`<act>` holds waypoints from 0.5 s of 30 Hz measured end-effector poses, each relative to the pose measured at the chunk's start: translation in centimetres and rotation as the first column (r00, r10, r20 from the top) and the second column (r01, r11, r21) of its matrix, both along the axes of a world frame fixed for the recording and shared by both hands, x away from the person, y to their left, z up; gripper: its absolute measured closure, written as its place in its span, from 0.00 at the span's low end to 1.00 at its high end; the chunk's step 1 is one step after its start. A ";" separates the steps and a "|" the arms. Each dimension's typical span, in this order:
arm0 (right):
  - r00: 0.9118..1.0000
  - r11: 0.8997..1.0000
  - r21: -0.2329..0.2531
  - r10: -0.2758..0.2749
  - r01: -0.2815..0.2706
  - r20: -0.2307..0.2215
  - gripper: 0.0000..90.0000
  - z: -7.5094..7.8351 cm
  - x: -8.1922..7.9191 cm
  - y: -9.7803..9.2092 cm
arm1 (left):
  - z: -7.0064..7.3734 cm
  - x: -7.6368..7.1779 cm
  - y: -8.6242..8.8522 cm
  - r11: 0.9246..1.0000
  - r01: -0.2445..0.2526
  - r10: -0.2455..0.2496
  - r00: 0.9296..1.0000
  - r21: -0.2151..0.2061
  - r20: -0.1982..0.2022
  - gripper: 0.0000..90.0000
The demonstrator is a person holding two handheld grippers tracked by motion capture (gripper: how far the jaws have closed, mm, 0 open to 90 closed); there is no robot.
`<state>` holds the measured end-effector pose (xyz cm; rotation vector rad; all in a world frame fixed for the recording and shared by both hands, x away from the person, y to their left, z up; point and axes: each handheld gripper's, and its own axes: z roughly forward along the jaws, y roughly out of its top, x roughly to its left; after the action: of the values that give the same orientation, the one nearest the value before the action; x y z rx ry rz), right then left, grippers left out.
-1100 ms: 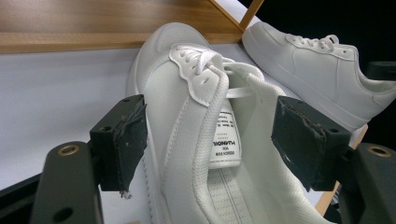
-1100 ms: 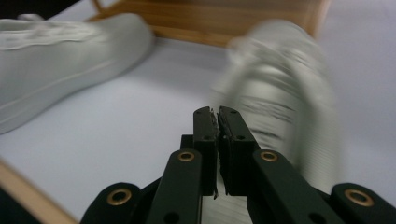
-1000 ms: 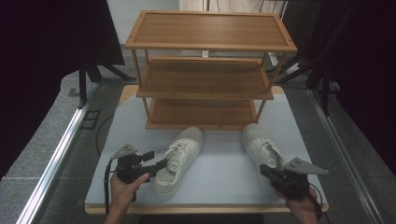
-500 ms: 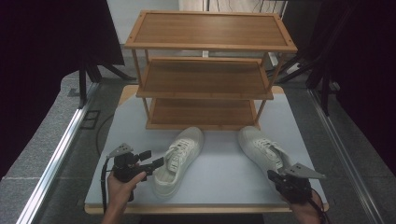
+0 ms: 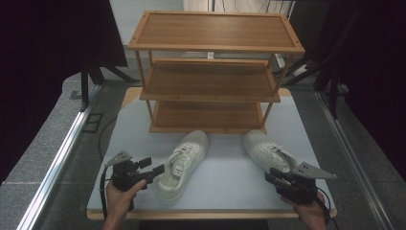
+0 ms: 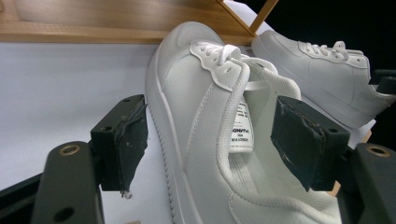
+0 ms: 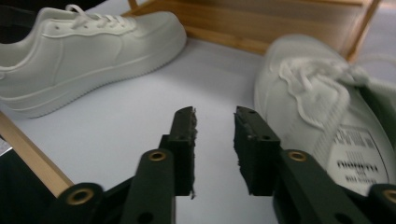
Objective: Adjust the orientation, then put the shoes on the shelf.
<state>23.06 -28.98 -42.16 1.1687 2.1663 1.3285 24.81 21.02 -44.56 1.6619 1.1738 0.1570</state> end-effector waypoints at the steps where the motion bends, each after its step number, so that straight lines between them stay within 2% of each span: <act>1: 1.000 1.000 0.000 0.006 -0.006 0.015 0.66 0.1 0.0 0.1 | 0.1 0.0 0.0 1.000 -0.001 0.001 1.000 -0.001 0.000 0.30; 6: 0.998 1.000 0.008 0.001 -0.002 0.069 0.58 1.1 0.0 -0.2 | 0.5 0.1 -0.3 1.000 -0.002 0.002 1.000 0.016 0.018 0.30; 8: 0.996 1.000 -0.006 -0.008 0.009 0.091 0.56 1.8 0.0 -0.7 | 0.4 0.1 -0.4 1.000 0.002 -0.003 1.000 0.028 0.017 0.30; 11: 0.991 0.999 -0.020 -0.040 0.042 0.124 0.52 2.7 0.0 -1.6 | 0.3 0.3 -0.6 0.999 0.006 -0.006 1.000 0.041 0.011 0.30; 13: 0.990 0.998 -0.019 -0.051 0.054 0.130 0.51 3.0 0.1 -2.0 | 0.4 0.3 -0.6 0.999 0.007 -0.007 1.000 0.043 0.011 0.30; 15: 0.987 0.997 -0.008 -0.079 0.081 0.142 0.48 3.4 0.7 -3.1 | 1.0 0.4 -0.8 0.998 0.012 -0.014 0.999 0.066 0.030 0.31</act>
<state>23.78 -32.08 -38.78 1.1090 2.0045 1.3189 25.21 20.20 -43.58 1.7182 1.1457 0.2138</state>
